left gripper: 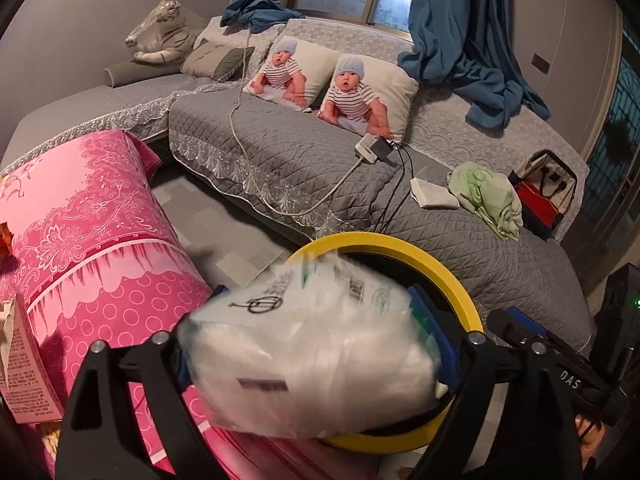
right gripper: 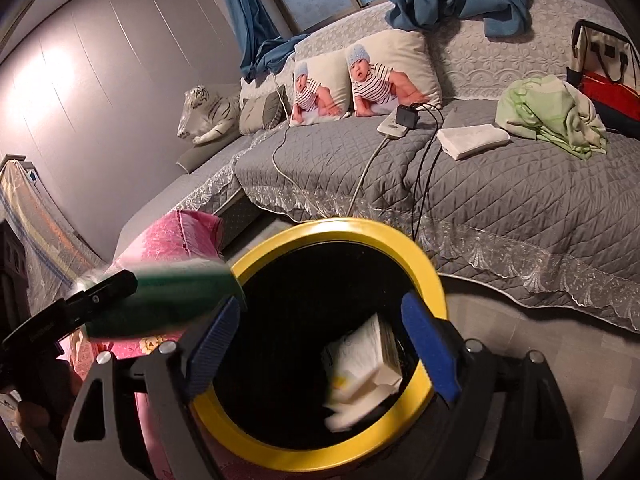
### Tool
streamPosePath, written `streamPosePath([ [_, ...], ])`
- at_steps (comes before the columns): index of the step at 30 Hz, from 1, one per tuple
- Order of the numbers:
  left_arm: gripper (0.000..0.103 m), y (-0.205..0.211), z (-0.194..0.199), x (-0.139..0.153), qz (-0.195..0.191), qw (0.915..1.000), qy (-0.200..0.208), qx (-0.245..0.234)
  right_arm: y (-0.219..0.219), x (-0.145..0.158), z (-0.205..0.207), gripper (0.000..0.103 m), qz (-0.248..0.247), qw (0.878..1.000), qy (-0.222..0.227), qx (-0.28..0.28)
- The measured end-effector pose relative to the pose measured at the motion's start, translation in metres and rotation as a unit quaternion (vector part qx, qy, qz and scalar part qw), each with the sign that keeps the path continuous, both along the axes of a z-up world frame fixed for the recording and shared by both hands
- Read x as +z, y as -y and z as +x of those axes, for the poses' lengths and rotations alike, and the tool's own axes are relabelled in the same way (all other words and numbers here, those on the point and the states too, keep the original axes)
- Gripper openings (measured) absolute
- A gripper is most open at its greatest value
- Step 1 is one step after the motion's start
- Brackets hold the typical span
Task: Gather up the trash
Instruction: 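Bring both tools back over the bed toward the remaining trash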
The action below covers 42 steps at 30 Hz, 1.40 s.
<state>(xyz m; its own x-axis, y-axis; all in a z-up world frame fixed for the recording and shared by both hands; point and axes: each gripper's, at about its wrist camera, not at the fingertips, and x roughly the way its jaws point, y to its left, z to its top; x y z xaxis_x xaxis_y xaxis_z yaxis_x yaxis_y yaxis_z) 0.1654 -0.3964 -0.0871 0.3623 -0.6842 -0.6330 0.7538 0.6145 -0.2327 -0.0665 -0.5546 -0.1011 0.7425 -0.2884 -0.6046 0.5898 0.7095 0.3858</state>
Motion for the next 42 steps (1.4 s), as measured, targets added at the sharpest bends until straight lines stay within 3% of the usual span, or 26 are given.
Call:
streamPosePath([
  [3,0.092,-0.005,0.001,0.003,-0.011,0.9999,0.002,0.008,0.0,0.003,-0.003,0.08,-0.002,1.0,0.004,-0.005],
  [9,0.093,-0.012,-0.003,0.012,-0.026,0.9995,0.009,0.013,-0.005,0.011,-0.005,0.081,-0.002,1.0,0.015,-0.006],
  [14,0.093,-0.042,-0.002,0.031,-0.064,0.9961,0.03,0.054,-0.015,0.023,-0.007,0.085,-0.023,0.999,0.033,0.003],
  [21,0.095,-0.131,-0.009,0.093,-0.145,0.9767,0.097,0.125,-0.045,0.043,0.004,0.089,-0.074,0.994,0.053,0.052],
  [23,0.095,-0.162,-0.008,0.109,-0.159,0.9702,0.108,0.147,-0.06,0.052,0.011,0.089,-0.09,0.989,0.067,0.093],
  [27,0.095,-0.246,-0.006,0.132,-0.192,0.9512,0.133,0.202,-0.105,0.069,0.033,0.089,-0.12,0.965,0.098,0.211],
  [30,0.095,-0.302,-0.004,0.137,-0.178,0.9361,0.162,0.257,-0.144,0.074,0.055,0.089,-0.131,0.942,0.101,0.294],
  [33,0.095,-0.354,-0.004,0.134,-0.151,0.9171,0.187,0.318,-0.19,0.076,0.083,0.089,-0.141,0.912,0.093,0.374],
  [36,0.095,-0.406,-0.007,0.122,-0.135,0.9,0.188,0.37,-0.233,0.073,0.11,0.089,-0.145,0.879,0.081,0.447],
  [42,0.095,-0.474,-0.002,0.085,-0.094,0.8851,0.155,0.428,-0.313,0.067,0.155,0.089,-0.15,0.811,0.047,0.563],
])
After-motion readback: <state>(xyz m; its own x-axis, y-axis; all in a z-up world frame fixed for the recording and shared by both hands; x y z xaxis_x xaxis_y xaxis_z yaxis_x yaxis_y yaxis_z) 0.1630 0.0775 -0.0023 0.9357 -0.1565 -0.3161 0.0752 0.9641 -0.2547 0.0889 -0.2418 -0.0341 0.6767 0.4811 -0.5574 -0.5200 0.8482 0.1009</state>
